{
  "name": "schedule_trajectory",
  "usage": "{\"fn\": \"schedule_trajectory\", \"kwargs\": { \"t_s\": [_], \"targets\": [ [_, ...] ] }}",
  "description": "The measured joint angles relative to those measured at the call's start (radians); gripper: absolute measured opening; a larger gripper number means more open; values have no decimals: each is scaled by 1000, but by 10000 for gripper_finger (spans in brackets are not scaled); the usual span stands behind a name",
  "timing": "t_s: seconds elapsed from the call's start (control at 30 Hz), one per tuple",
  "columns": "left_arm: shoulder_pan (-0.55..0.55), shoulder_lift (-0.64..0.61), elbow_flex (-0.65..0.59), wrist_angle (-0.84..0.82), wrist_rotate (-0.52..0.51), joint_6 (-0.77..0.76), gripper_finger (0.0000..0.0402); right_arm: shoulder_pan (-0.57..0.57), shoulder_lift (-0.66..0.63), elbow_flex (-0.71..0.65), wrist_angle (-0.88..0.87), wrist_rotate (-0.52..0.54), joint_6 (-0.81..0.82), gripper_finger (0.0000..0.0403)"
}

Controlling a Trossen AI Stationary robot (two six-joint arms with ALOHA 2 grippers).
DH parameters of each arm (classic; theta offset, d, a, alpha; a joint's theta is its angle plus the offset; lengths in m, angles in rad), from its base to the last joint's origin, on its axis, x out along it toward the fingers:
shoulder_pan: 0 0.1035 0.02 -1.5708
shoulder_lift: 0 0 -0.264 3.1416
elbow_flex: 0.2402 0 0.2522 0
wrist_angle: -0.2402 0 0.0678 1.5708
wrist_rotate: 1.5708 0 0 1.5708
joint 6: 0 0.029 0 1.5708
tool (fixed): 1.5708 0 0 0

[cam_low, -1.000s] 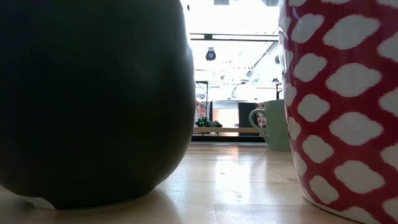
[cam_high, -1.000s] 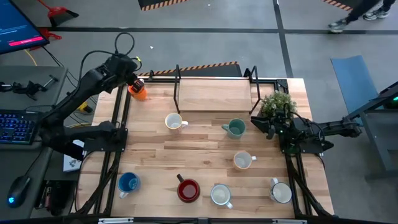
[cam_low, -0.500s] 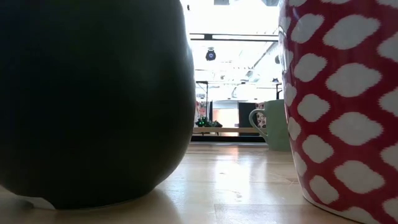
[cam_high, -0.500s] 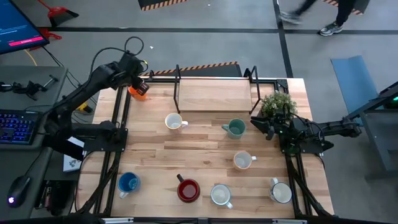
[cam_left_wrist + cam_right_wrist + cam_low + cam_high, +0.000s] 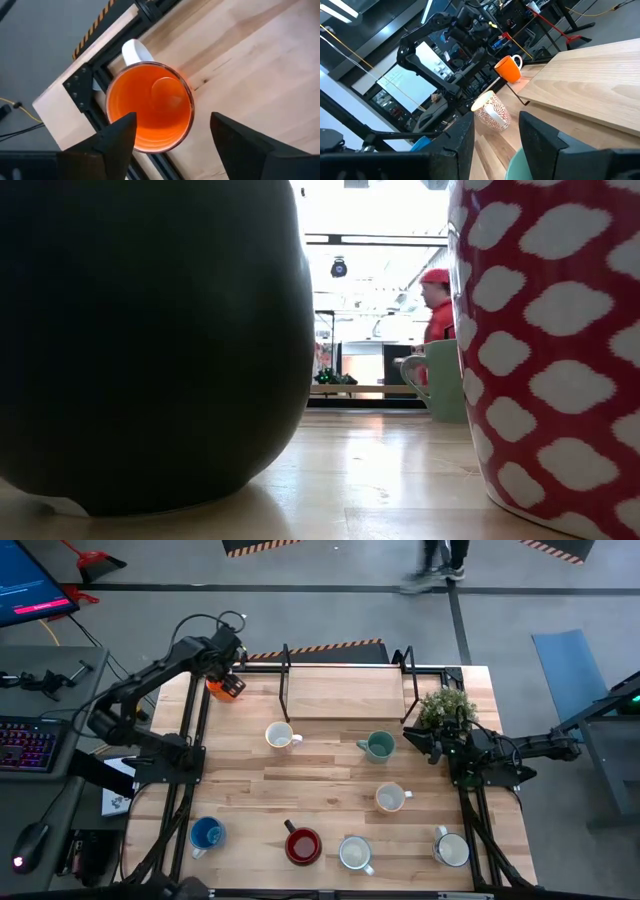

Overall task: Place coffee mugs
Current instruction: Put the orange mug on the shelf

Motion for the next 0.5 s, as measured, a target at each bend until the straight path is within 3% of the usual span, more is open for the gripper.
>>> {"fn": "schedule_trajectory", "kwargs": {
  "t_s": [0.5],
  "targets": [
    [-2,126,0,-12,55,-22,244,0,0,0,-5,-7,-22,135]
  ]
}}
